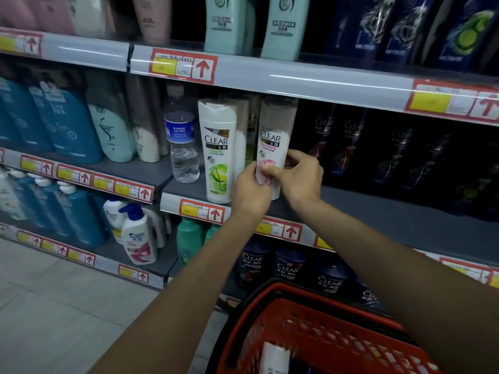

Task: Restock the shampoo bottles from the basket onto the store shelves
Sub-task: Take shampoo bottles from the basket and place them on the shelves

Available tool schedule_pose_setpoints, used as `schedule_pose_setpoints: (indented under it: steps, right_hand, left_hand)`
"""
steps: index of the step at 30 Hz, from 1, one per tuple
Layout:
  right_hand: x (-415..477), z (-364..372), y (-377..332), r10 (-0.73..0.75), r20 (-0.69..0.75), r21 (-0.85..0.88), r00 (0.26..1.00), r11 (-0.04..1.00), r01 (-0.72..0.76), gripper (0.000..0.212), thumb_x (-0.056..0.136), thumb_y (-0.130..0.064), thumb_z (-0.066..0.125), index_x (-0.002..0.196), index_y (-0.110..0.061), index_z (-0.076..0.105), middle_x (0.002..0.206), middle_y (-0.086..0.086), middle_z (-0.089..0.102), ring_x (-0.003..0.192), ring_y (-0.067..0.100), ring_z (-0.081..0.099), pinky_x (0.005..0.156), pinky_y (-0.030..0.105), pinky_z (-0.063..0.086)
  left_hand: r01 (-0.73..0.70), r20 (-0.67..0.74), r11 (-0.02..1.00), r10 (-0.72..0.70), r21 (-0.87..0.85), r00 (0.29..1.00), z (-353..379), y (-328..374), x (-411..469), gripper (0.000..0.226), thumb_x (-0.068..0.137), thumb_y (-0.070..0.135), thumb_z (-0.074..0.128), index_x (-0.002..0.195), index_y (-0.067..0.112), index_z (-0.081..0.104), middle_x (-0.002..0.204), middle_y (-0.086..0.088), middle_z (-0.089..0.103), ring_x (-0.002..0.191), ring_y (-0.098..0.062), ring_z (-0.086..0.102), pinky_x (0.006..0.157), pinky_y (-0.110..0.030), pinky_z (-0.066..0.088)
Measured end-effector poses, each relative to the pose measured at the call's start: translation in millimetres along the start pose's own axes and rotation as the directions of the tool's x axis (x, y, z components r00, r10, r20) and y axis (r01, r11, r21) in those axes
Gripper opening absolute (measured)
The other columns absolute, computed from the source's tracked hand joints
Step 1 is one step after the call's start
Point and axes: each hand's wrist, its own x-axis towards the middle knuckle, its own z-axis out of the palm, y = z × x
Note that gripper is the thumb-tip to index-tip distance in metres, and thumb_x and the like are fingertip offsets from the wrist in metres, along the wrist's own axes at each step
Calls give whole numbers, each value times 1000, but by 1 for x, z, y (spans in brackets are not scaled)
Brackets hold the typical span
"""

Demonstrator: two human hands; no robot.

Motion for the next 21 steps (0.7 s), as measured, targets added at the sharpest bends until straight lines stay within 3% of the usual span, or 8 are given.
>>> schedule_pose_setpoints:
  steps: [2,5,10,14,16,21]
  right_hand:
    - [2,5,3,11,-8,-10,1000,1000,-11,46,69,-31,94,111,-20,79,92,-7,77,81,4,71,75,31,62]
    - [3,10,4,24,-33,-38,999,999,-25,44,72,-32,92,111,-16,78,91,-4,76,78,3,70,72,26,61]
    - [2,13,3,49,-48,-87,998,995,-53,53,72,-33,92,115,-9,71,102,2,75,90,14,70,80,35,61]
    - [-2,3,-5,137,43,-172,990,977,-128,71,70,-28,94,130,-7,61,121,8,70,107,21,67,81,30,55]
    - [-7,-10,-8,186,108,-246,977,957,-155,78,71,-23,93,138,-8,56,131,10,64,119,24,62,90,31,52]
    - [-35,-61,-25,205,287,-385,936,919,-83,73,77,-21,89,142,-13,55,139,7,61,126,23,57,102,31,47]
  left_hand:
    - [14,10,1000,-14,-15,1000,-1,-3,4,38,102,3,50,139,11,59,96,8,61,109,-27,66,99,-46,55]
    - [27,35,999,-26,-22,999,0,-7,6,47,99,-3,48,143,14,57,110,2,66,113,-27,66,102,-48,54]
    - [46,73,998,-43,-41,996,-2,-7,2,57,97,-9,47,149,15,51,119,2,63,122,-27,62,110,-46,49]
    - [79,133,997,-76,-14,988,-11,-3,-5,63,91,-15,56,149,10,49,117,3,62,116,-28,64,103,-45,52]
    - [90,147,996,-93,24,985,-15,-1,-10,62,87,-12,67,144,9,53,113,0,66,116,-27,65,105,-45,53]
    - [63,184,977,-101,202,978,-27,16,-37,84,75,1,79,151,12,46,135,-5,63,119,-25,63,105,-45,53]
